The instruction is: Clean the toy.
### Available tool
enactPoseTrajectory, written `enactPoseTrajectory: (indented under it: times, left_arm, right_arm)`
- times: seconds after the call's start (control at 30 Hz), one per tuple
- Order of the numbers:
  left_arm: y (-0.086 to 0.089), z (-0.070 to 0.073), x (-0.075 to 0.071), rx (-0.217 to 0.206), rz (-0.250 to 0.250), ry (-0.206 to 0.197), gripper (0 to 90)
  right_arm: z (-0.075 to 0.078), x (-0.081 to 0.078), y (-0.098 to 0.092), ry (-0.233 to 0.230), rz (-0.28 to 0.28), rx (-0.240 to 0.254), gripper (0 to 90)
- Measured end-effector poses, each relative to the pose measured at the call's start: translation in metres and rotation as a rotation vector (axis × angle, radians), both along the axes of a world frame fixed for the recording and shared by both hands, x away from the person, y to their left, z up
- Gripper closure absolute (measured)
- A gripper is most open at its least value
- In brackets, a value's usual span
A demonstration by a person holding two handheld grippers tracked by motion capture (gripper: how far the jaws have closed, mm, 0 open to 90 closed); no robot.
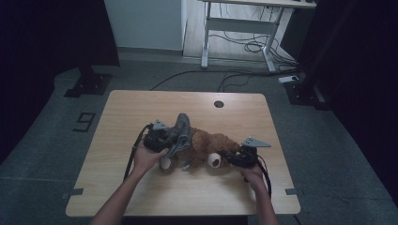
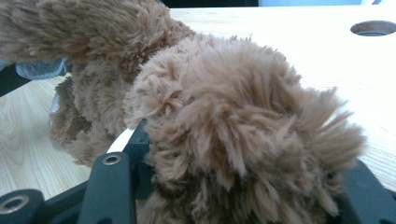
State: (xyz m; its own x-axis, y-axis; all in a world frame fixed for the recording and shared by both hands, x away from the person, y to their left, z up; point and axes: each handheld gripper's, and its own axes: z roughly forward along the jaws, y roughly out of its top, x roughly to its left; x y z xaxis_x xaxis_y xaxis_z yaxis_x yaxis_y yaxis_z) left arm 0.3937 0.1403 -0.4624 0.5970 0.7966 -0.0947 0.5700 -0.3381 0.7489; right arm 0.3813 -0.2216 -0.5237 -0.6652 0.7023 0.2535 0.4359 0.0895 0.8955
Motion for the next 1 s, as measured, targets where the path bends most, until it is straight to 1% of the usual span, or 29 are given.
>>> enactPoseTrajectory:
  times: [0.07, 0.1, 0.13, 0.17, 0.2, 0.27, 0.3, 0.33, 0.4, 0.47, 0.5, 0.57, 0.6, 0.67, 0.73, 0.77, 0.8, 0.83, 0.87, 0.9, 0.97, 1.0]
  left_arm:
    - [0.012, -0.008, -0.002, -0.004, 0.024, 0.015, 78.2]
    - [0.022, -0.015, -0.004, -0.015, 0.035, 0.030, 78.2]
    - [0.022, -0.015, -0.004, -0.015, 0.035, 0.030, 78.2]
    - [0.028, -0.021, -0.006, -0.026, 0.043, 0.041, 78.2]
    - [0.030, -0.025, -0.007, -0.021, 0.046, 0.046, 78.2]
    - [0.034, -0.031, -0.010, 0.000, 0.052, 0.046, 78.2]
    - [0.039, -0.033, -0.010, 0.012, 0.059, 0.054, 78.1]
    - [0.039, -0.033, -0.010, 0.012, 0.059, 0.054, 78.0]
    - [0.044, -0.032, -0.008, 0.015, 0.074, 0.067, 78.0]
    - [0.048, -0.025, -0.005, -0.014, 0.087, 0.075, 78.0]
    - [0.047, -0.019, -0.004, -0.012, 0.087, 0.067, 78.0]
    - [0.041, -0.005, -0.002, 0.000, 0.086, 0.036, 78.1]
    - [0.038, 0.001, -0.001, -0.007, 0.086, 0.025, 78.1]
    - [0.030, 0.016, 0.002, -0.025, 0.076, 0.004, 78.1]
    - [0.020, 0.030, 0.007, -0.045, 0.055, -0.006, 78.1]
    - [0.012, 0.037, 0.010, -0.068, 0.041, -0.010, 78.1]
    - [0.007, 0.040, 0.011, -0.078, 0.033, -0.009, 78.0]
    - [-0.001, 0.046, 0.015, -0.083, 0.019, -0.011, 78.0]
    - [-0.006, 0.048, 0.016, -0.083, 0.011, -0.011, 78.0]
    - [-0.015, 0.052, 0.020, -0.086, -0.002, -0.011, 78.0]
    - [-0.028, 0.053, 0.025, -0.102, -0.016, -0.003, 78.0]
    - [-0.037, 0.051, 0.029, -0.102, -0.025, 0.013, 78.0]
  right_arm:
    - [0.000, 0.000, 0.000, 0.004, -0.001, 0.005, 43.8]
    - [0.000, 0.000, 0.000, 0.003, -0.001, 0.006, 43.8]
    - [0.000, 0.000, 0.000, 0.003, -0.001, 0.006, 43.8]
    - [0.000, 0.000, 0.000, 0.004, -0.001, 0.004, 43.8]
    - [0.000, 0.000, 0.000, 0.003, -0.002, 0.004, 43.9]
    - [0.000, 0.000, 0.000, 0.000, -0.002, 0.002, 43.9]
    - [0.000, 0.000, 0.000, 0.003, -0.003, 0.005, 43.8]
    - [0.000, 0.000, 0.000, 0.003, -0.003, 0.005, 43.8]
    - [0.000, 0.000, 0.000, 0.004, -0.003, 0.006, 43.8]
    - [0.000, 0.000, 0.000, 0.007, -0.005, 0.009, 43.9]
    - [0.000, 0.000, 0.000, 0.009, -0.007, 0.012, 43.9]
    - [0.000, 0.000, -0.001, 0.012, -0.008, 0.012, 43.9]
    - [0.000, 0.000, -0.001, 0.013, -0.008, 0.010, 43.9]
    - [0.000, 0.000, -0.001, 0.014, -0.008, 0.010, 43.8]
    - [0.000, 0.000, -0.001, 0.014, -0.007, 0.010, 43.9]
    - [0.000, 0.000, -0.001, 0.014, -0.007, 0.009, 43.9]
    - [0.000, 0.000, -0.001, 0.013, -0.006, 0.007, 43.9]
    - [0.001, 0.000, -0.001, 0.012, -0.004, 0.004, 43.8]
    - [0.001, 0.000, -0.001, 0.011, -0.005, 0.005, 43.8]
    - [0.001, -0.001, -0.001, 0.010, -0.007, 0.005, 43.8]
    - [0.001, -0.001, -0.001, 0.007, -0.004, 0.002, 43.8]
    - [0.001, -0.001, -0.001, 0.009, -0.004, 0.002, 43.7]
